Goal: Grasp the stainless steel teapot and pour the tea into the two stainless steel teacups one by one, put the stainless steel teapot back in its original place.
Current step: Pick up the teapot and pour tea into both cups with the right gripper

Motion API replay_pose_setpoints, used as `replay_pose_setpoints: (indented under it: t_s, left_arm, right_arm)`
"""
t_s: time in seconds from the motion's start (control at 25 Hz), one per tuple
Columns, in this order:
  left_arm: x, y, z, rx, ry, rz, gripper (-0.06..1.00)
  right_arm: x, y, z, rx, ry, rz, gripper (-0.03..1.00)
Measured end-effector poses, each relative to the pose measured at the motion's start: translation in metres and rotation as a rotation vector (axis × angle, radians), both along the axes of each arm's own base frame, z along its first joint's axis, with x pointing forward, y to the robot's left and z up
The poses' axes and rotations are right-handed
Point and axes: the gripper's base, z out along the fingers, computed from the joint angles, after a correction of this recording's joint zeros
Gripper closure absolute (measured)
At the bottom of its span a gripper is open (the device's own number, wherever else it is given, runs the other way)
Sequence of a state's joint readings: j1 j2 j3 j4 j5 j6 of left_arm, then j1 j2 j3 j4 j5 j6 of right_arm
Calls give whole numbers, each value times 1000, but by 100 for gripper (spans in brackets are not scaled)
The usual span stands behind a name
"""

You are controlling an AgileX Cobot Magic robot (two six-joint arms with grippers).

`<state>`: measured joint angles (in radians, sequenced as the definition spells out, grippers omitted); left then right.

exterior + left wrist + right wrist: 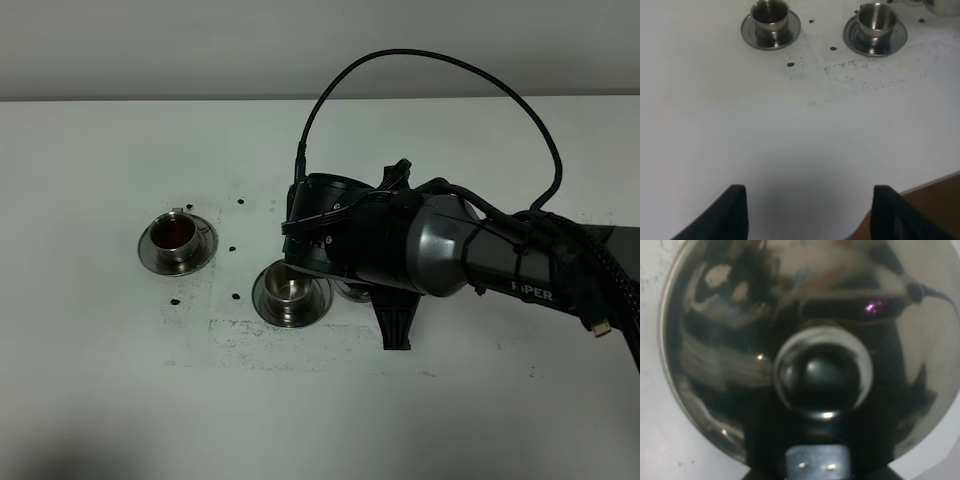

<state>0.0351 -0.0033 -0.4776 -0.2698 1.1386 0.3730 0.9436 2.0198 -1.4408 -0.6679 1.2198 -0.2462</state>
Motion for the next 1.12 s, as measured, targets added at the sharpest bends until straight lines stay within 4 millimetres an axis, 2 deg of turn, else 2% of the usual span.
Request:
replay_pose_setpoints:
  t_s: [1.12]
  left_arm:
    - [0,0,0,0,3,-1,42]
  right_arm:
    - [5,0,-2,-55,-28,64,79]
